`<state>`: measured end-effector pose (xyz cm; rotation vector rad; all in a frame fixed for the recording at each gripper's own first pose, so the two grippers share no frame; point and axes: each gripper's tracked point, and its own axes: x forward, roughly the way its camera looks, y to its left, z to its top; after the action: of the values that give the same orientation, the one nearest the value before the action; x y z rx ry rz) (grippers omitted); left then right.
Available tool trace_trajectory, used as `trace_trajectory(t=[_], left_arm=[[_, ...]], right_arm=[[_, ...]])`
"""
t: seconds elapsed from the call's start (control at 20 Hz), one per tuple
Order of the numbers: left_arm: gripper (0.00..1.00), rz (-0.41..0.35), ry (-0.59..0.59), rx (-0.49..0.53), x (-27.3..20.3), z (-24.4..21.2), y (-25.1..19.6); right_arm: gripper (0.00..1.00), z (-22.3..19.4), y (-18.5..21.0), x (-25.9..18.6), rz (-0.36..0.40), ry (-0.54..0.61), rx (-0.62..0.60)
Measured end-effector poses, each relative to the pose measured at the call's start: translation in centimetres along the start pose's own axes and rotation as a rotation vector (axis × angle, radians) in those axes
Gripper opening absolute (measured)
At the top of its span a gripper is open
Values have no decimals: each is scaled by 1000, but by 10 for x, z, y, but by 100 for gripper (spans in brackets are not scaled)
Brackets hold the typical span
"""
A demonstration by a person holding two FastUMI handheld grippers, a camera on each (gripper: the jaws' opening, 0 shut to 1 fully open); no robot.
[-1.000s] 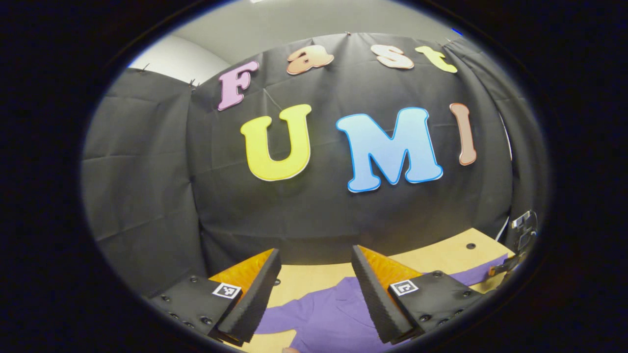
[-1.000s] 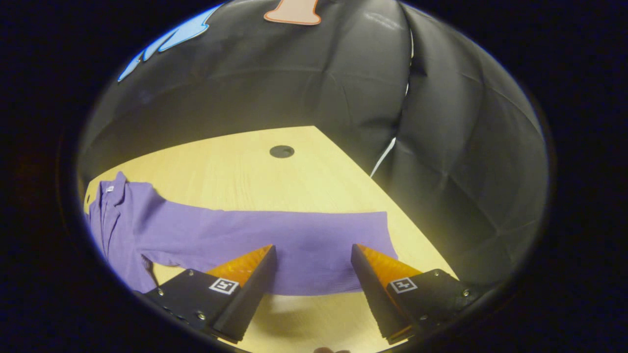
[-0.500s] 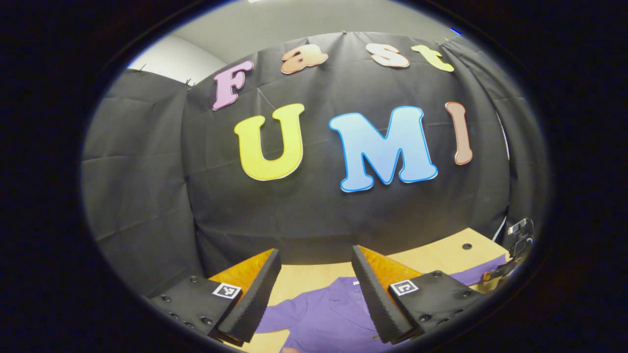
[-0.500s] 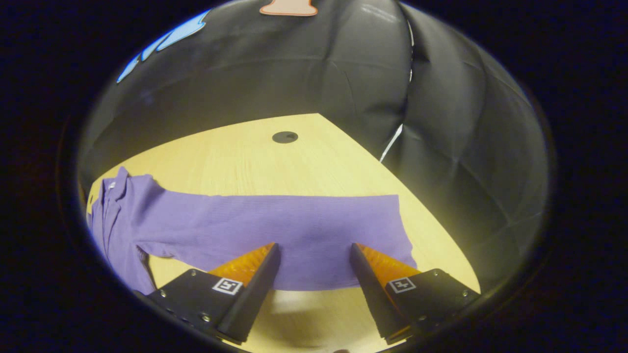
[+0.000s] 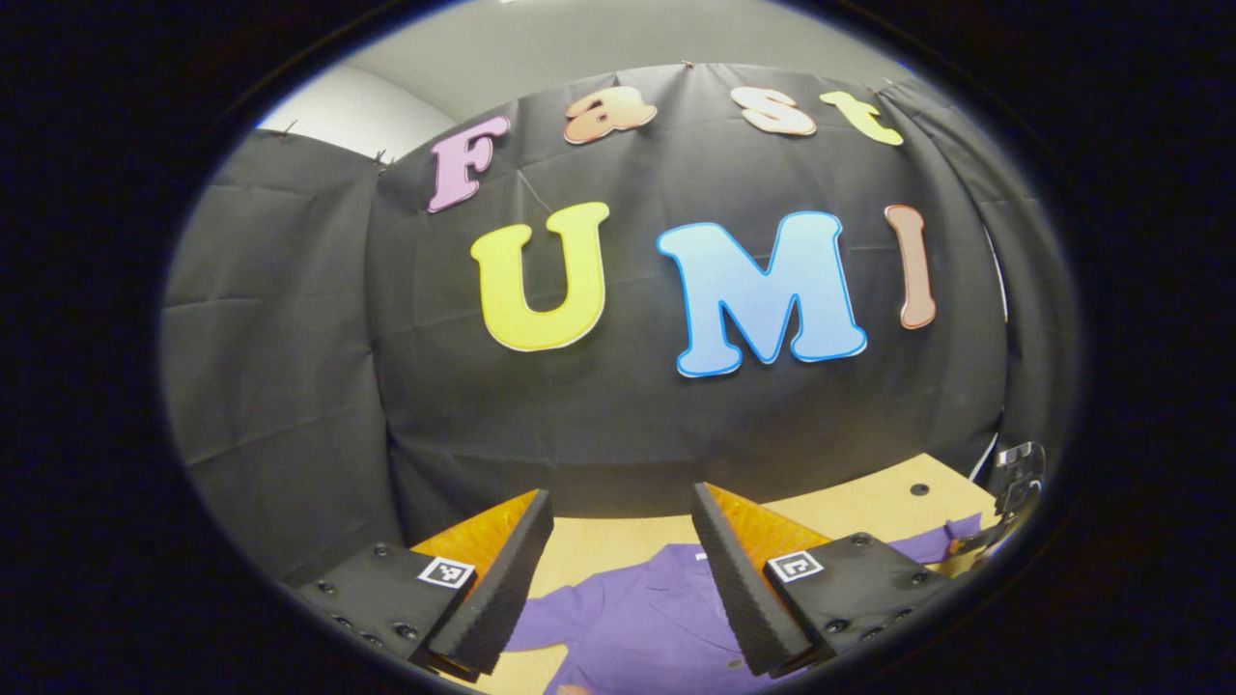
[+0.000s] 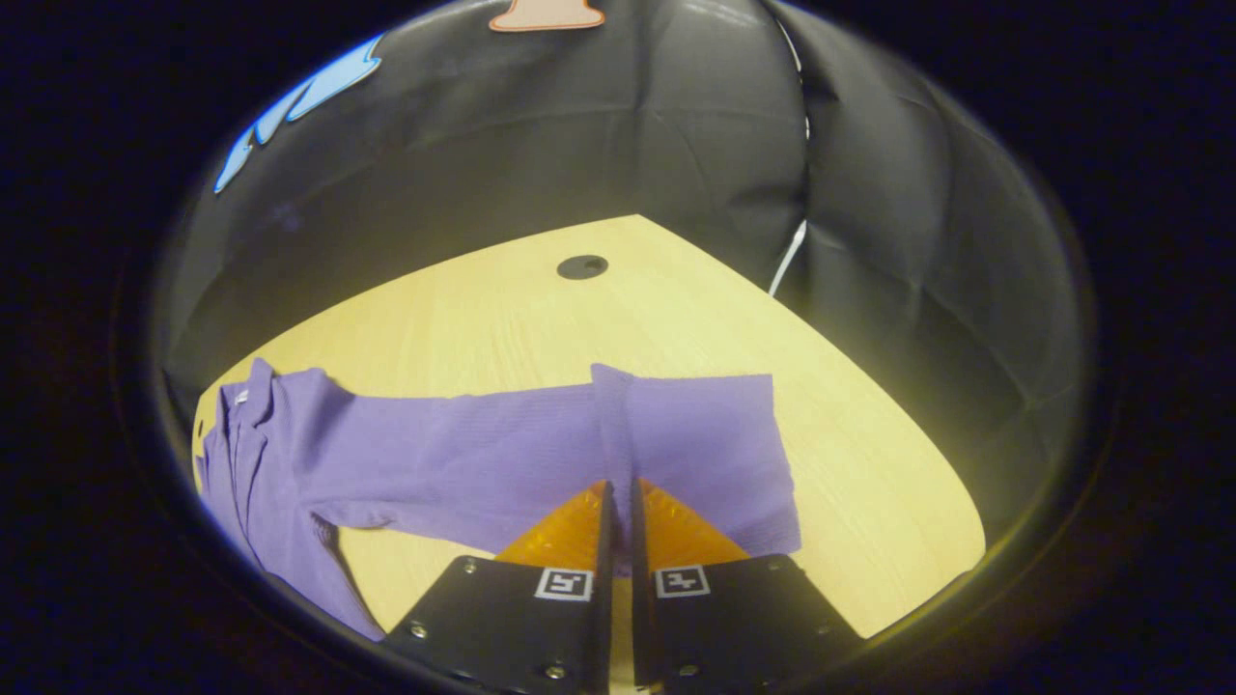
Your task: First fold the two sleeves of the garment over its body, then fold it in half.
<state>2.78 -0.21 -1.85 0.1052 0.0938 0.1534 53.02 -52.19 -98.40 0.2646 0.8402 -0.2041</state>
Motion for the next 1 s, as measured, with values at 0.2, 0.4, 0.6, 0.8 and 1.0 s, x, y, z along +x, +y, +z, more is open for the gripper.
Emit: trace_trajectory(t=[0.2,0.4,0.6,0.8,1.0], left_arm=[[96,6,3,-4,-1,-1,7],[96,11,-2,-11,-4,0,17],[96,14,-4,-31,-8,-4,30],[96,33,-7,-48,-19,-10,55],[96,60,-3,-58,-27,-19,93]], right_arm=[[2,1,1,1,-34,47,19],[2,17,30,-22,8,6,48],[2,38,94,-53,125,-51,25],[2,55,171,-88,246,-104,-19],[2,64,254,-123,361,-145,-63]])
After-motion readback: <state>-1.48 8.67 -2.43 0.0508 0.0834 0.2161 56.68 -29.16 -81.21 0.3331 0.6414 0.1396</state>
